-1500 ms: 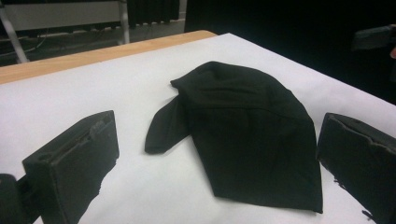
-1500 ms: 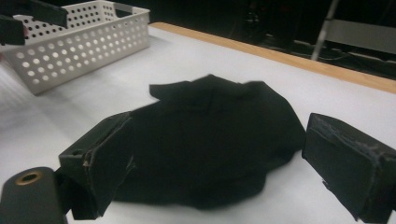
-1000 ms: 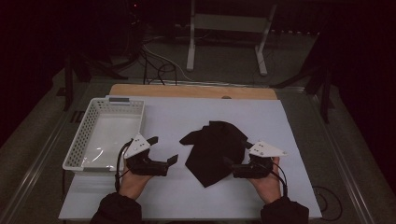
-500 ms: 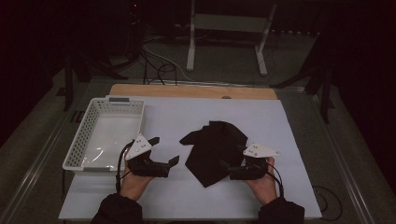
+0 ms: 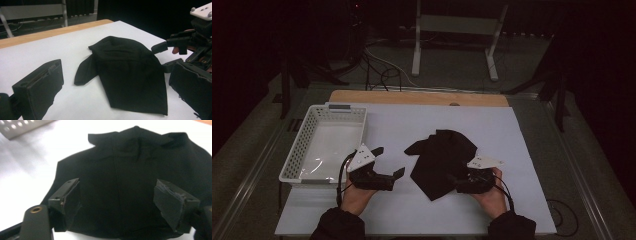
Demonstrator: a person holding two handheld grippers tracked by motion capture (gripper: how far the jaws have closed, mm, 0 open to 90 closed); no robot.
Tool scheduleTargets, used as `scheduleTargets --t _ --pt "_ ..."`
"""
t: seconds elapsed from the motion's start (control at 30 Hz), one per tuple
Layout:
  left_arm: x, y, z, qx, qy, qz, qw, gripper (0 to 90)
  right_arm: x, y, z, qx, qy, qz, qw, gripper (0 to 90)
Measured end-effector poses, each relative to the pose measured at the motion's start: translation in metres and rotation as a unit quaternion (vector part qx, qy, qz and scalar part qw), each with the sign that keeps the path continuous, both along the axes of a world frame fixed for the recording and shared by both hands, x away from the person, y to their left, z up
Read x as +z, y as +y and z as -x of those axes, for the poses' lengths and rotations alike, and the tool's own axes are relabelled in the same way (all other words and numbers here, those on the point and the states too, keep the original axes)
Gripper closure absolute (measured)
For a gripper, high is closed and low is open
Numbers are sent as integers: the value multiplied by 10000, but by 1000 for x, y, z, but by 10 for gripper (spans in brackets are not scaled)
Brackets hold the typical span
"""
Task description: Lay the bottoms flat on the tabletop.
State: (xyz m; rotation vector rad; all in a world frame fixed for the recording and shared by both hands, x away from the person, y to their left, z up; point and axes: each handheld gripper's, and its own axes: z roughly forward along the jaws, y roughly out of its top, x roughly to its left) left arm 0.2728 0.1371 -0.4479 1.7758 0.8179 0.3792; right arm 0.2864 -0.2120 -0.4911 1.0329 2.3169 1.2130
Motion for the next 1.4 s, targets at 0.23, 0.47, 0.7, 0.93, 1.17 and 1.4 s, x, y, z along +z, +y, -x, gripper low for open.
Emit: scheduleTargets --t 0.23,0.47,0.7,0.93,1.17,1.4 --pt "0 0 0 -17 -3 -3 10000 3 -8 5 -4 -73 103 269 9996 324" --pt "-1 -1 0 -31 6 -19 10000 4 -15 9 -5 -155 103 616 9979 434" --pt "-2 -3 0 -56 20 -29 10000 5 -22 15 -6 -161 146 987 9949 550" --pt "-3 -5 0 -74 37 -42 10000 6 -22 16 -6 -91 384 954 9947 826" --pt "-4 -5 0 -94 53 -64 9999 6 -22 19 -5 130 779 765 9939 865" --pt "-4 -5 0 -88 49 -48 9999 7 -15 27 1 458 778 642 9938 867"
